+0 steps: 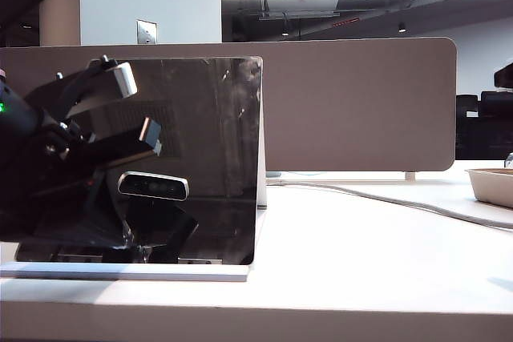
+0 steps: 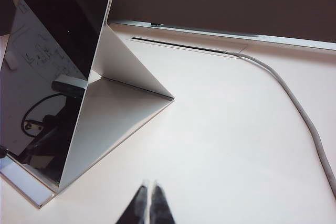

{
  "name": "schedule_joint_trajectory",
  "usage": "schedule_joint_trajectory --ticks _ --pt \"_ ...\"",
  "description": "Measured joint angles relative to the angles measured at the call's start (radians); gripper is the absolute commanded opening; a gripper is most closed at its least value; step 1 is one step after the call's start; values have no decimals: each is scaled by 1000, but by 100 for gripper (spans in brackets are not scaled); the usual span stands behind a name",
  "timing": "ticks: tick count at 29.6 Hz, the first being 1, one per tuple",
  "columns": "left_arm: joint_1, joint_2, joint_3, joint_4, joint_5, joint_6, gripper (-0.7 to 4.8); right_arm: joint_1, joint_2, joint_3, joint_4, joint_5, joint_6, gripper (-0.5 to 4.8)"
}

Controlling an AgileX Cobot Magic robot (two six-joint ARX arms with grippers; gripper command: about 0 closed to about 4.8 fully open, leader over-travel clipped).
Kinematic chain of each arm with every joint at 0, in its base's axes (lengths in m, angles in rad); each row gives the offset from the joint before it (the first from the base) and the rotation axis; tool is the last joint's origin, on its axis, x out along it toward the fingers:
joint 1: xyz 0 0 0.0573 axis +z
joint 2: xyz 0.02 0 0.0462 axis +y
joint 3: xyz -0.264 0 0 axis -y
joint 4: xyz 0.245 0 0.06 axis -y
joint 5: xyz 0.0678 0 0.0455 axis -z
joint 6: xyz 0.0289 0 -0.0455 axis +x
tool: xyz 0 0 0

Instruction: Push the base of the mirror on the table to move it forward for a short distance.

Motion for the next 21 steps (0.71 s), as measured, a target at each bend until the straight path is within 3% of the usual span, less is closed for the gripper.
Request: schedule_joint_trajectory --ticks 21 --pt "-13 102 8 57 80 -124 3 0 0 0 0 0 0 22"
